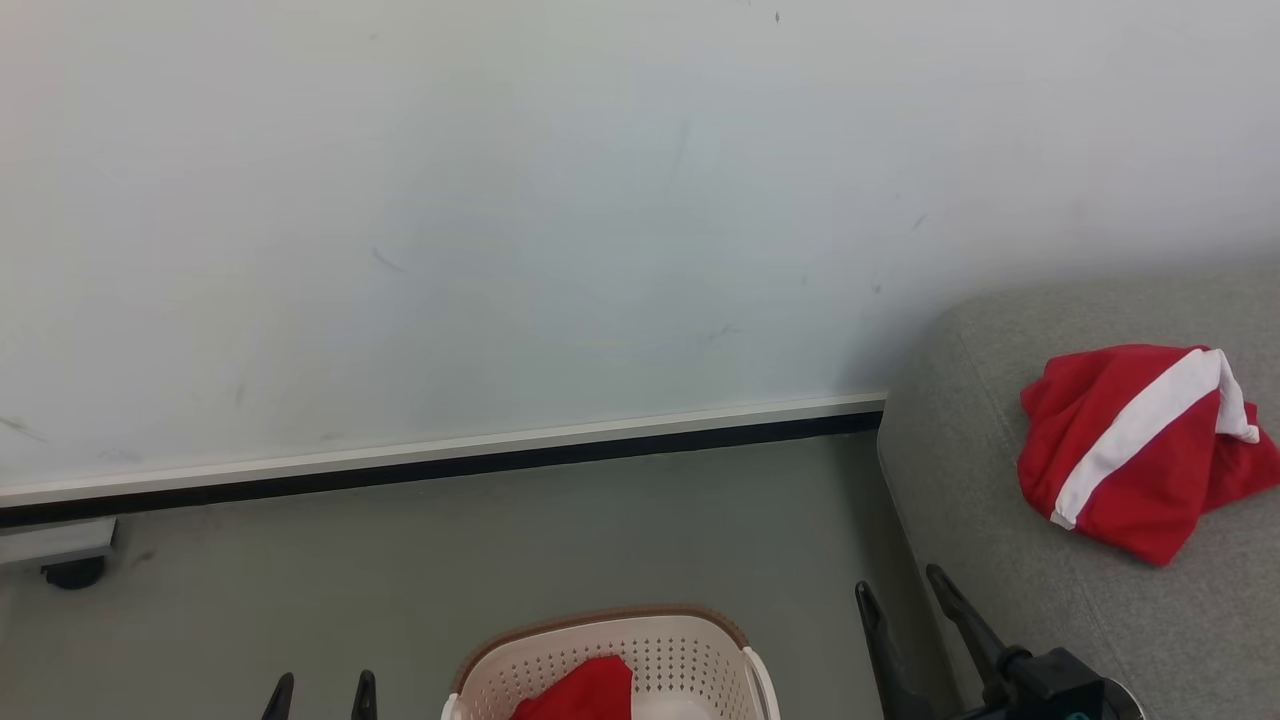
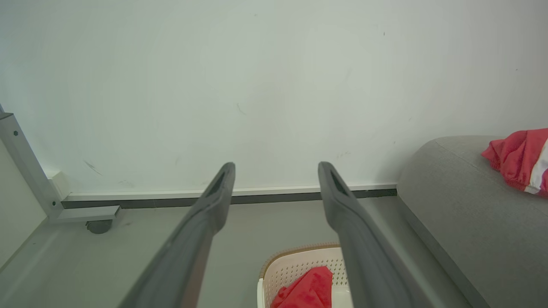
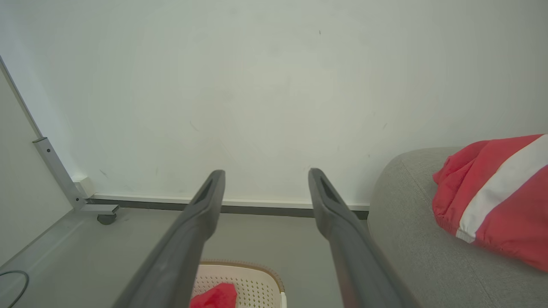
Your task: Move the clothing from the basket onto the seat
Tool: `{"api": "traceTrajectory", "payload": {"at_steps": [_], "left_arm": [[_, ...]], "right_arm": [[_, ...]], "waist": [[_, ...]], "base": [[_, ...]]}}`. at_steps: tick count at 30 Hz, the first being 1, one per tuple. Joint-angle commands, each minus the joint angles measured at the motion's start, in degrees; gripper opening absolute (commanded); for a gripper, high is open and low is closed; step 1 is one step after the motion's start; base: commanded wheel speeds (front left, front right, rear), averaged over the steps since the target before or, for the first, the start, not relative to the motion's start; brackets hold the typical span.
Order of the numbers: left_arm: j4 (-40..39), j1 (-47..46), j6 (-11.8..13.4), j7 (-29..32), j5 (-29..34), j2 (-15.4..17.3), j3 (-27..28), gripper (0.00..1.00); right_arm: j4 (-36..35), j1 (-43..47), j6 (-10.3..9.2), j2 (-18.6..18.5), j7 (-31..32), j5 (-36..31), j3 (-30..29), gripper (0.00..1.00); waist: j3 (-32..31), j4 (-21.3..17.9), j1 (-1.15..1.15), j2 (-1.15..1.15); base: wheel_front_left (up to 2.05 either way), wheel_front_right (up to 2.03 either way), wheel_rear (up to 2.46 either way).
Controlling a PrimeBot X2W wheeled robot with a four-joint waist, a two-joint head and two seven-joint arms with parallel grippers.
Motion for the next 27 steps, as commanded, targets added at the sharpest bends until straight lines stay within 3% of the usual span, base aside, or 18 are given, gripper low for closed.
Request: {"api": "traceTrajectory", "payload": {"at_steps": [1, 13, 23, 27], "left_arm": [[0.05, -0.09, -0.11, -0.29, 0.68, -0.18, 0.23, 1.00], [2.93, -1.68, -2.49, -0.29, 1.54, -0.71, -0.17, 1.00], [8.13, -6.51, -4.75, -0.28, 1.31, -0.94, -2.41, 1.00], [13.18, -10.95, -6.28, -0.27, 0.74, -0.87, -3.71, 1.00]], "right_arm": [[0.25, -0.09, -0.02, 0.17, -0.07, -0.22, 0.08, 1.00], [-0.11, -1.67, -0.02, 0.19, -0.07, -0.43, 0.52, 1.00], [-2.01, -6.70, -0.02, 0.69, -0.06, -0.34, 0.87, 1.00], [-4.01, -10.15, -0.01, 0.67, -0.06, -0.66, 1.22, 1.00]], "waist": [[-0.03, 0.02, 0.00, 0.00], [1.72, -0.52, 0.00, 0.00], [7.55, -2.63, 0.00, 0.00], [12.91, -3.34, 0.00, 0.00]], "base": [[0.00, 0.00, 0.00], [0.00, 0.00, 0.00], [0.00, 0.00, 0.00], [0.00, 0.00, 0.00]]}}
